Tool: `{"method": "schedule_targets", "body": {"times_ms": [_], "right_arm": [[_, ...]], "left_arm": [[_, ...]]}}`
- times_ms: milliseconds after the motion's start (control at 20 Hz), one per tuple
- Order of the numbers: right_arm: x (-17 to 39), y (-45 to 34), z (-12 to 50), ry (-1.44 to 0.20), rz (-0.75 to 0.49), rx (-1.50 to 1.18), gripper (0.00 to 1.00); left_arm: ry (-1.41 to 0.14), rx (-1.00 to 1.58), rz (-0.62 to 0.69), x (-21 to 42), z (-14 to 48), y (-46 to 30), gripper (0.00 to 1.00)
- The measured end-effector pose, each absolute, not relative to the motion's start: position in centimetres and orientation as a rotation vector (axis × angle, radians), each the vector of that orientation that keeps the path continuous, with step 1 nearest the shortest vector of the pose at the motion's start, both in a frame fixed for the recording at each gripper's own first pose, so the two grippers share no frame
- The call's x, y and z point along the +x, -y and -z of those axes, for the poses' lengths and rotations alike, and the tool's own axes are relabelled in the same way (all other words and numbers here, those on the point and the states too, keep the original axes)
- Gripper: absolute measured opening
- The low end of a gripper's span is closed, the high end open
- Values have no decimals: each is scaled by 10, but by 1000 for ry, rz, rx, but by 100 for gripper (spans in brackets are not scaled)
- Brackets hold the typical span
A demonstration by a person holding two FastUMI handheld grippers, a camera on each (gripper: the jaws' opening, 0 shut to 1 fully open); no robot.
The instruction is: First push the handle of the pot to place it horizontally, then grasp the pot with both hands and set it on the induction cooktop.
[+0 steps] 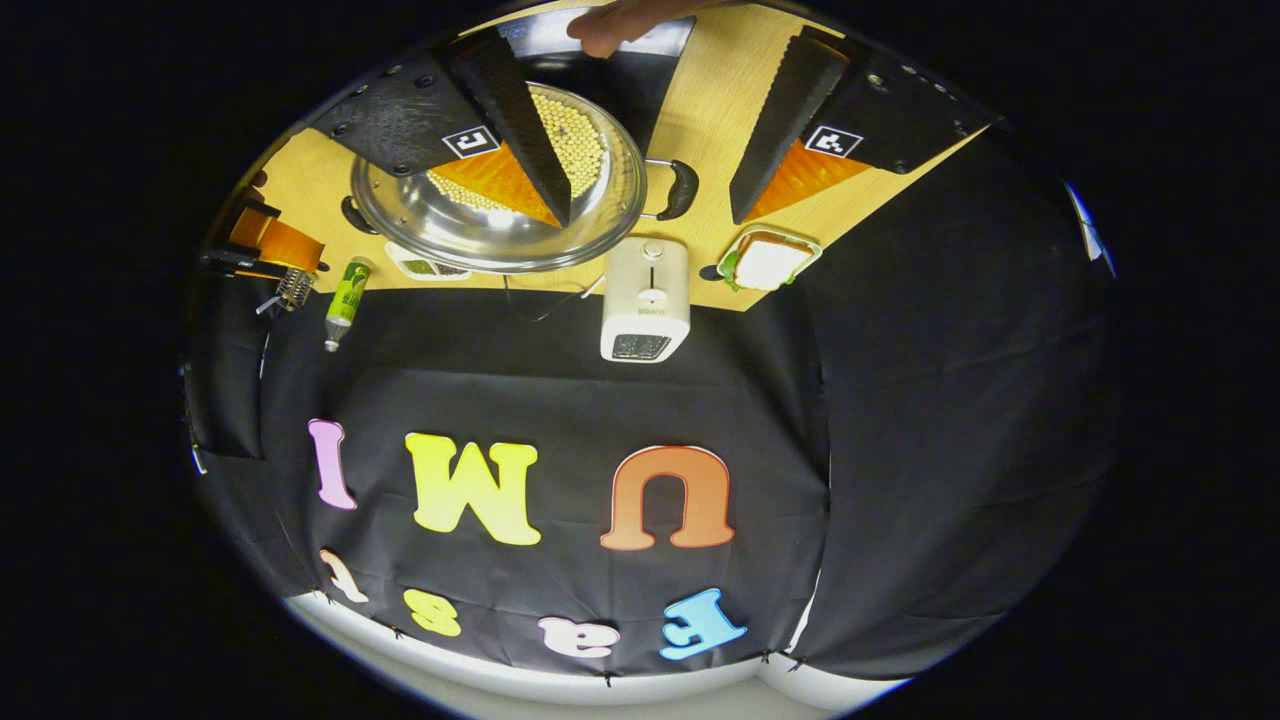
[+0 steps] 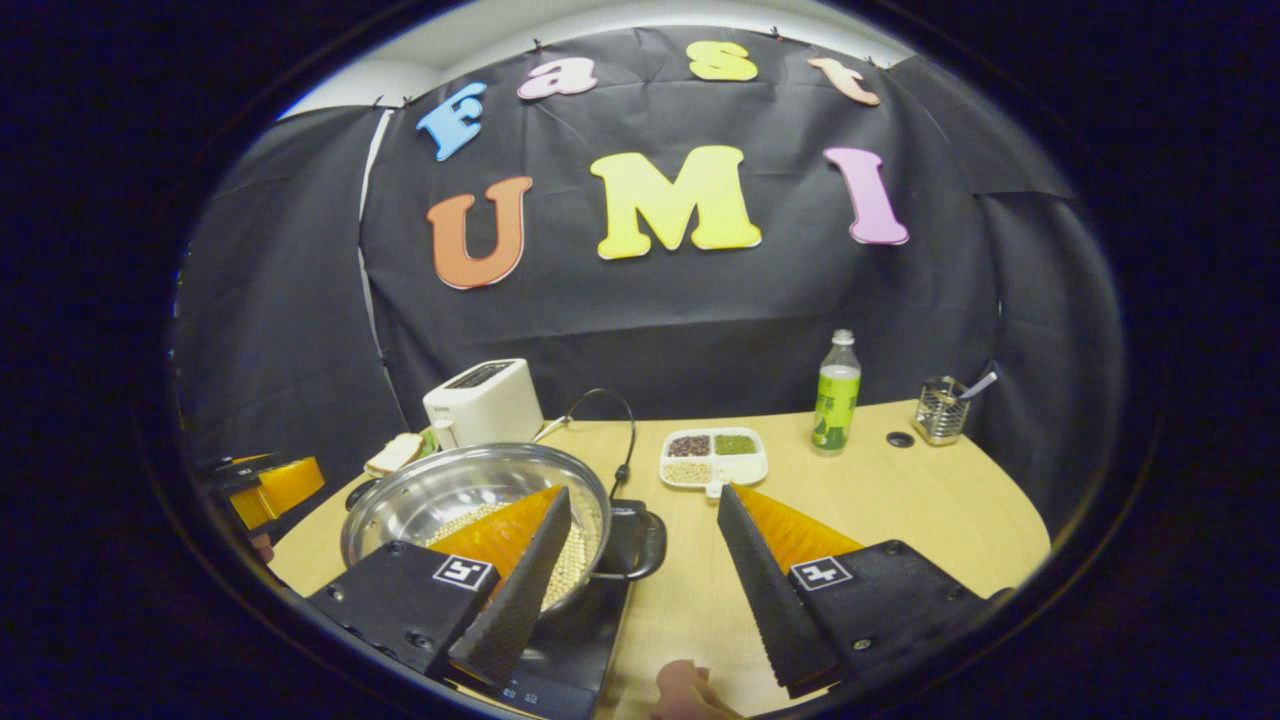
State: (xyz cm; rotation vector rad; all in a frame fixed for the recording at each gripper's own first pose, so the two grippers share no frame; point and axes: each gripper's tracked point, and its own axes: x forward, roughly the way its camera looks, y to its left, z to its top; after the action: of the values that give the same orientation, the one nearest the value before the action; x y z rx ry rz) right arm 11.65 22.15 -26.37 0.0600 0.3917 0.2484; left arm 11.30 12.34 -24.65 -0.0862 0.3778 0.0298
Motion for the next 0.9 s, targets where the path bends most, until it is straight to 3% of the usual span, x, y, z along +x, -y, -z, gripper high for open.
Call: {"method": "schedule_targets", "body": {"times_ms": [200, 350, 400, 900], "right_arm": [[85, -185, 221, -310, -209, 70, 94], [60, -155, 195, -273, -177, 65, 94], [53, -147, 186, -261, -169, 63, 100], [-16, -74, 102, -111, -138, 68, 97]], "left_arm": [[-329, -120, 50, 91, 213, -93, 96], [-285, -92, 22, 80, 187, -95, 95], [-270, -88, 16, 75, 177, -93, 95], [-116, -19, -17, 16, 80, -61, 95]]}}
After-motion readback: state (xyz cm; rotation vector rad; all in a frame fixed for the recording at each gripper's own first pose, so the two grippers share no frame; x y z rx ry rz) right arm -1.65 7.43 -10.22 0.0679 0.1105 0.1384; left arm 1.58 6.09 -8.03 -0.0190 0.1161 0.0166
